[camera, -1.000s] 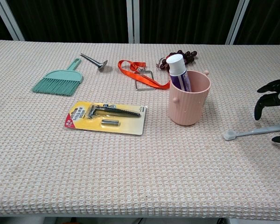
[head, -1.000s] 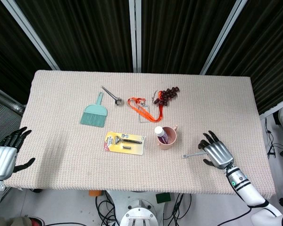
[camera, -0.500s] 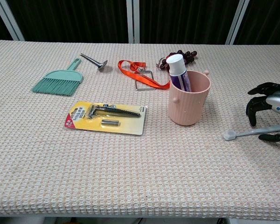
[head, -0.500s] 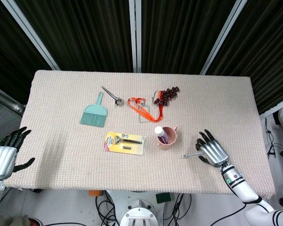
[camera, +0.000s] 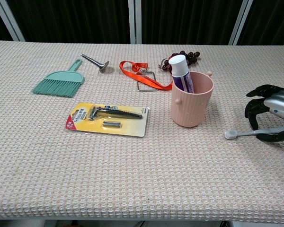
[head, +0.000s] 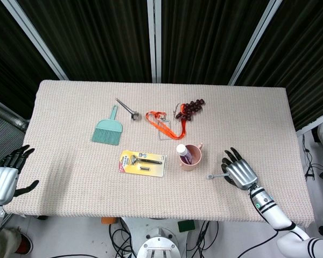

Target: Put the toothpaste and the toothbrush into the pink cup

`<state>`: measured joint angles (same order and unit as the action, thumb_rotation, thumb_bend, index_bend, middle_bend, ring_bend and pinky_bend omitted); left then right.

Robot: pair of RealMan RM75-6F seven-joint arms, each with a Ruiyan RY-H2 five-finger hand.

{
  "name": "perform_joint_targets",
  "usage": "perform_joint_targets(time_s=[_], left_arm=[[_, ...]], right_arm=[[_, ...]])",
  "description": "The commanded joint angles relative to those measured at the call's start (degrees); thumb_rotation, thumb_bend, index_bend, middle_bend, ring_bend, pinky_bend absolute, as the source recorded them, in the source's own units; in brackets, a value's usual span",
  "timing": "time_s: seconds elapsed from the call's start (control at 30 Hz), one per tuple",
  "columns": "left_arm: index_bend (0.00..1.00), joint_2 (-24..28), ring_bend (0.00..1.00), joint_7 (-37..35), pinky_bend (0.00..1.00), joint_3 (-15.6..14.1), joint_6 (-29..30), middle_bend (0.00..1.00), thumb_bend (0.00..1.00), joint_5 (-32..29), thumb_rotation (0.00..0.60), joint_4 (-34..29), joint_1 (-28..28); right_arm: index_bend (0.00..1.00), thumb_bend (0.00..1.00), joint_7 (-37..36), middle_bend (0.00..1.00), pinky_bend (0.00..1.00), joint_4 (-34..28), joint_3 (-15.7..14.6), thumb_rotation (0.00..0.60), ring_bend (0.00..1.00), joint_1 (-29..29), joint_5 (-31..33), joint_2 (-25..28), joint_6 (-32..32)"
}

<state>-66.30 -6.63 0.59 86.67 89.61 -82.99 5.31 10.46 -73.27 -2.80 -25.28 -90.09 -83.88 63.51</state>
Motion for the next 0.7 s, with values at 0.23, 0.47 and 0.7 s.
perform_joint_targets(time_s=[0.23, 0.47, 0.7], left_arm=[[0.13, 0.1, 0.11, 0.0, 0.22, 0.0, 0.2, 0.08, 0.14, 0.2, 0.595, -0.1, 0.0], [0.13, -0.1, 0.11, 0.1, 0.22, -0.1, 0.1, 0.08, 0.14, 0.4, 0.594, -0.1, 0.1], [0.13, 0.0, 0.11, 0.4, 0.22, -0.2, 0.0, 0.08, 0.14, 0.4, 0.594, -0.1, 0.0]], right_arm=[[0.68, 0.79, -5.6, 0.34, 0.00, -4.6, 1.9, 0.600, 0.05, 2.0, -1.7, 4.4, 8.0], [0.72, 0.79, -18.4, 0.38, 0.00, -11.5, 6.0, 0.600, 0.05, 2.7, -3.1, 10.1, 16.1], [0.72, 0.78, -32.3, 0.39, 0.00, -15.5, 11.1, 0.600, 0.05, -0.3, -1.3, 6.2, 17.1]])
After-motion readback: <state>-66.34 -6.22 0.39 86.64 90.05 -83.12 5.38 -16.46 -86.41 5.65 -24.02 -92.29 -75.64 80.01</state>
